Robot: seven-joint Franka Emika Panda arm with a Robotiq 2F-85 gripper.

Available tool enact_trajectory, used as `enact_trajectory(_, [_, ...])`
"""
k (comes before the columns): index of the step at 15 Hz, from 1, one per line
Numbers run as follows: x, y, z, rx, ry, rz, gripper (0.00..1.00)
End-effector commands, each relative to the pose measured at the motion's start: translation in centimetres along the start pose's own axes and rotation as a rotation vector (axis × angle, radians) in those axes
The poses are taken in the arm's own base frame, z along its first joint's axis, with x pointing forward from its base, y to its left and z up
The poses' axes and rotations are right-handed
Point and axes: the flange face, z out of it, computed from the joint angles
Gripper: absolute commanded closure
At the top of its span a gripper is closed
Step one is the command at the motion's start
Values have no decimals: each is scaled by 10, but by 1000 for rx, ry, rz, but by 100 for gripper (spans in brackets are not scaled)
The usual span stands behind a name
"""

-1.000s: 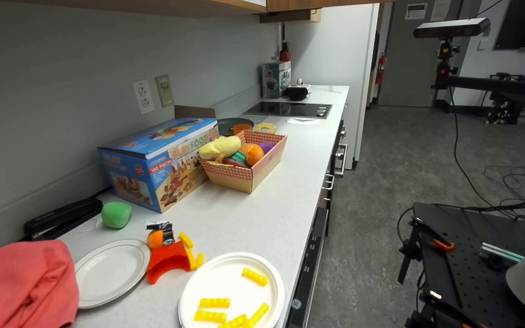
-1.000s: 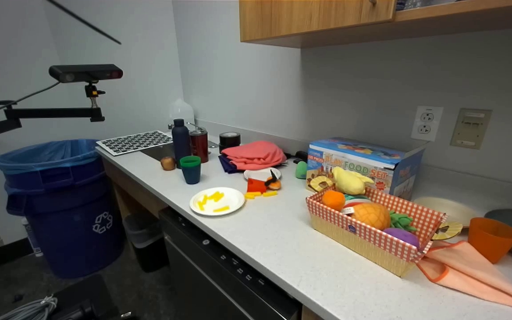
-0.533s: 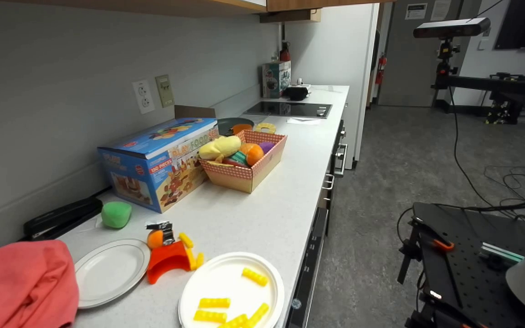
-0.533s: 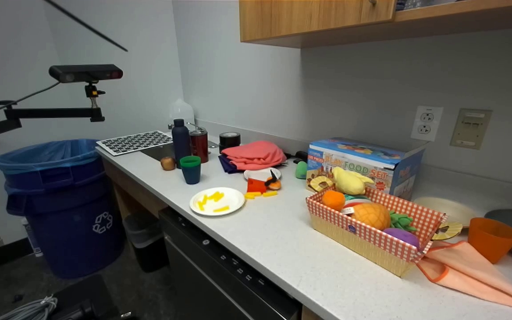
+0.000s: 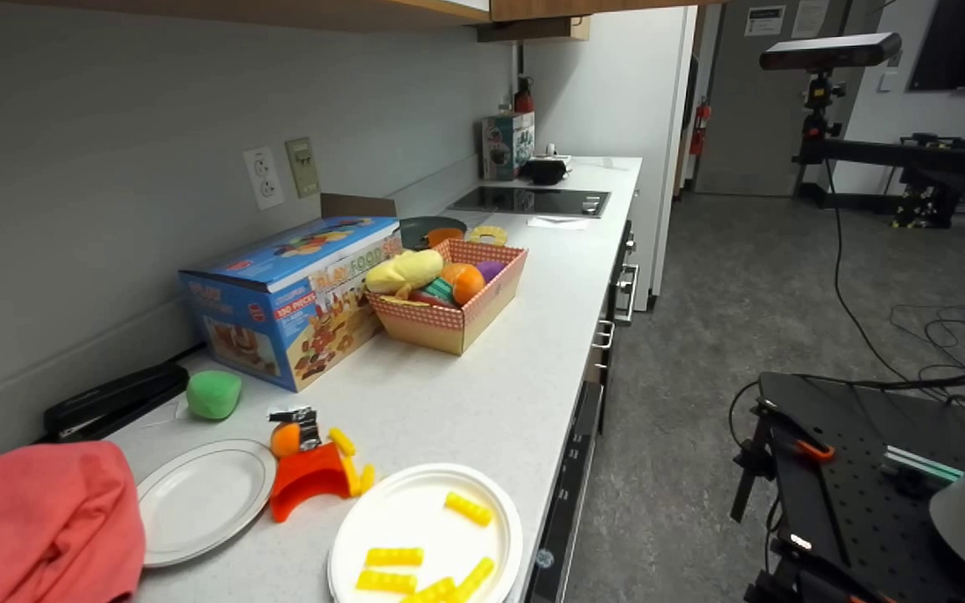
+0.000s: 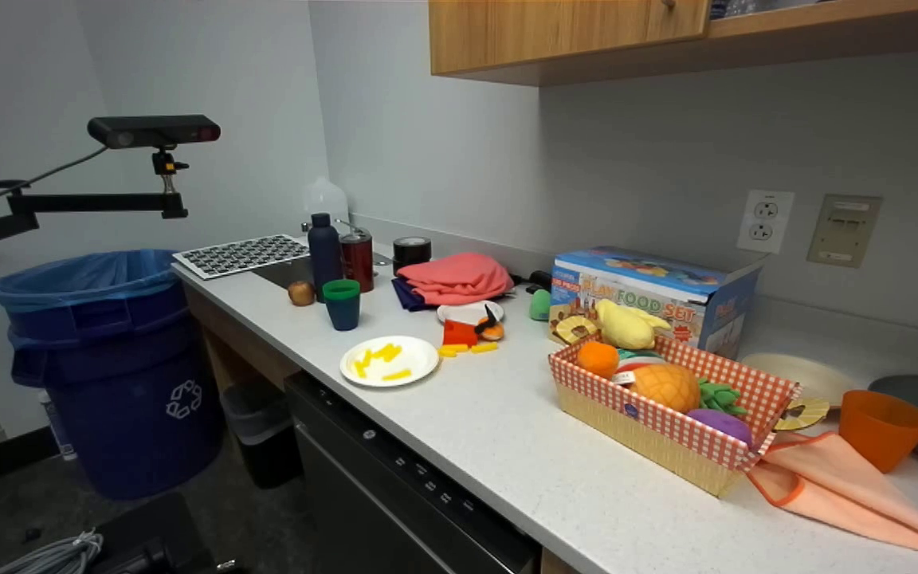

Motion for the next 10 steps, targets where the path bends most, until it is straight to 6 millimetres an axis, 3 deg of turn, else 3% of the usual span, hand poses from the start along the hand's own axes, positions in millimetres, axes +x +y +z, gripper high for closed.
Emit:
enact_trajectory(1, [-4, -6, 12, -27, -127, -35, 0])
enact_trajectory(4, [-8, -2, 24, -65, -226, -62, 0])
enact_trajectory(10, [-7, 6, 25, -120, -328, -136, 0])
